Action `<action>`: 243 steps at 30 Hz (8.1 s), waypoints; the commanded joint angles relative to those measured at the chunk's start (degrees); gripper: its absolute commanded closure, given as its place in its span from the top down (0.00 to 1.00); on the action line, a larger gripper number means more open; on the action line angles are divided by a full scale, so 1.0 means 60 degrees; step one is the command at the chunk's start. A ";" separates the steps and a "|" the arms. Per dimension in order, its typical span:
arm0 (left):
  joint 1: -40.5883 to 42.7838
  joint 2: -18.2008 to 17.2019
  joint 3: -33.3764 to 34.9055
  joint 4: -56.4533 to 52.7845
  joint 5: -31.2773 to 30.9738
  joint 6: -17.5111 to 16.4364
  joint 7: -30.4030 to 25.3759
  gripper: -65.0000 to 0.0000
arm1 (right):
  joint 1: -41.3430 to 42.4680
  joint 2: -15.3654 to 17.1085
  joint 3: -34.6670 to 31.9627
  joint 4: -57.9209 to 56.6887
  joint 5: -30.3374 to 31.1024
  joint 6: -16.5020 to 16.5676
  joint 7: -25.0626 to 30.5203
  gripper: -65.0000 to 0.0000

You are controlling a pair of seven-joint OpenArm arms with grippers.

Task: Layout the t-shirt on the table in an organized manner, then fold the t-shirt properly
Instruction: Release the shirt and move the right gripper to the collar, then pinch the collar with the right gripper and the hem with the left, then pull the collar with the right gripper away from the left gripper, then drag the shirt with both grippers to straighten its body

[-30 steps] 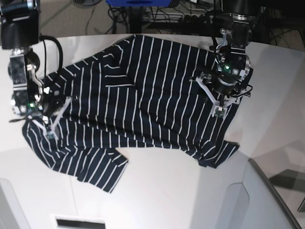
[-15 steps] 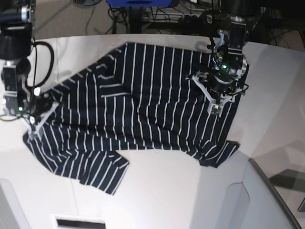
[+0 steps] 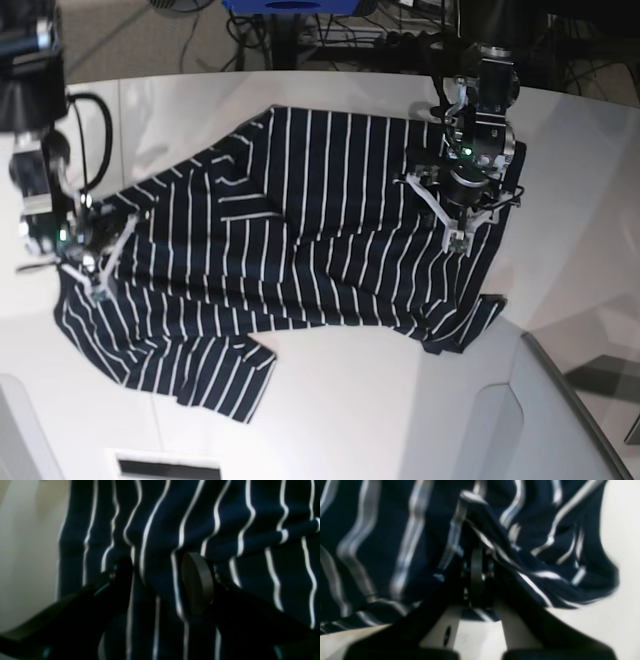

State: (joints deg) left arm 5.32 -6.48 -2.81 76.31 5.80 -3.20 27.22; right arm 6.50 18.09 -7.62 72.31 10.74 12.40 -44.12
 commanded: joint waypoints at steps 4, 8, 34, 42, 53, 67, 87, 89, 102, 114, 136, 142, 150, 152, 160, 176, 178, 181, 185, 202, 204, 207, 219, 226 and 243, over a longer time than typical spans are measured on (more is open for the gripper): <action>-0.0132 -0.0099 -0.0037 0.1794 0.0022 0.0043 0.0554 0.51 | -0.0446 0.0055 -0.0086 0.3017 0.0019 0.0094 -0.0874 0.41; 0.0102 -0.0099 -0.0037 0.2658 0.0022 0.0043 0.1170 0.51 | -0.0739 -0.0370 -0.0613 0.3852 0.0034 0.0944 -0.1138 0.58; 0.1728 -0.0011 -0.4360 0.2820 0.0036 -0.1657 0.1272 0.51 | -0.1076 -0.2231 -0.0760 0.1303 0.0004 0.1500 0.0020 0.58; 0.1714 -0.0011 -0.4360 0.2805 0.0036 -0.1657 0.1272 0.51 | -0.1062 -0.2245 -0.0760 0.0966 0.0004 0.1515 0.0415 0.41; 0.1567 0.0032 -0.4345 0.2717 0.0036 -0.1657 0.1272 0.51 | -0.1765 -0.1996 0.0251 0.3061 0.0034 0.1500 -0.0669 0.01; -0.0836 0.0721 -0.1136 -0.0756 0.0124 -0.0778 -0.0501 0.51 | -0.3582 -0.2040 0.2522 0.5494 0.0034 0.1457 -0.2618 0.01; -0.1495 -0.0319 -0.0286 -0.1254 0.0095 -0.0734 -0.0442 0.51 | -0.4432 -0.3710 0.3284 0.4409 0.0048 0.0900 -0.3438 0.14; -0.1495 -0.0378 -0.0330 -0.1049 0.0066 -0.0734 -0.0427 0.51 | -0.4388 -0.3740 0.3270 0.4439 0.0048 0.0900 -0.3819 0.31; -0.1480 -0.0290 -0.0374 0.0490 0.0022 -0.0748 0.0701 0.51 | -0.2219 -0.2861 0.2639 0.4468 0.0034 0.0914 -0.2735 0.50; -0.0352 -0.0319 -0.2015 0.0548 0.0022 -0.0763 0.0686 0.51 | -0.0695 -0.2480 0.1570 0.1611 0.0004 0.0900 -0.1504 0.50; -0.0015 -0.0305 -0.2367 0.0505 0.0022 -0.0778 0.0657 0.51 | -0.2717 -0.2318 0.2962 0.4277 0.0019 0.0885 -0.2193 0.01; -0.0279 -0.0011 -0.2206 0.0490 0.0022 -0.0778 0.0642 0.51 | -0.3846 -0.2699 0.3958 0.5303 0.0019 0.0841 -0.2281 0.01; -0.0455 0.0032 -0.0389 0.0446 0.0022 -0.0778 0.0642 0.51 | -0.4798 -0.2949 0.5204 0.5713 0.0019 0.0841 -0.2281 0.01; -0.0484 0.0047 -0.0155 0.0270 0.0022 -0.0778 0.0642 0.51 | -0.4886 -0.2963 0.5628 0.5713 0.0019 0.0841 -0.2281 0.01; -0.0660 -0.0011 -0.0125 -0.0257 0.0022 -0.0778 0.0642 0.51 | -0.4901 -0.3549 0.7035 0.5479 0.0004 0.0826 -0.2750 0.01; -0.0557 -0.0041 -0.0155 -0.0184 0.0051 -0.0778 0.0642 0.51 | -0.4329 -0.4165 0.8852 0.6402 0.0034 0.0826 -0.3658 0.55; -0.0543 -0.0055 -0.0155 -0.0184 0.0066 -0.0778 0.0642 0.51 | -0.4197 -0.4194 0.8735 0.6754 0.0048 0.0885 -0.2779 0.52; -0.0469 -0.0187 -0.0169 -0.0184 0.0036 -0.0778 0.0642 0.51 | -0.3626 -0.3842 0.7973 0.6124 0.0004 0.0900 -0.1445 0.48; -0.0411 -0.0334 -0.0184 -0.0169 0.0036 -0.0763 0.0642 0.49 | -0.2512 -0.2626 0.6390 0.3984 0.0019 0.0900 -0.1152 0.24; 0.0673 -0.0554 -0.1928 -0.0082 0.0124 -0.0763 0.0642 0.00 | -0.1018 -0.1132 0.6171 -0.1847 -0.0010 0.0416 0.0811 0.01; 0.0776 -0.0554 -0.1928 0.0211 0.0124 -0.0763 0.0657 0.00 | -0.1047 -0.0985 0.6141 -0.1920 -0.0010 0.0328 0.1280 0.01; 0.0820 -0.0539 -0.1928 0.1047 0.0124 -0.0763 0.0716 0.00 | -0.1062 -0.0927 0.6127 -0.1891 -0.0010 0.0724 0.2056 0.01; -0.0850 -0.0495 -0.1796 0.2248 0.0139 -0.0763 0.2078 0.00 | -0.0666 -0.0809 0.5467 0.0644 -0.0010 0.1720 0.1016 0.01; -0.1817 -0.0510 -0.0829 -0.0521 0.0139 -0.0763 0.1536 0.00 | 0.1356 -0.0253 0.3621 -0.1950 -0.0010 0.1720 0.2086 0.01; 0.0512 -0.0847 -0.2015 -0.0184 0.0139 -0.0734 0.1141 0.00 | 0.3598 0.0334 -0.0086 -0.7268 -0.0010 0.1603 0.5602 0.01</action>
State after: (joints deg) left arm 8.23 -10.96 -14.72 74.85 5.98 -7.77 33.01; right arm 26.24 19.22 -8.47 27.97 10.85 22.98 -10.41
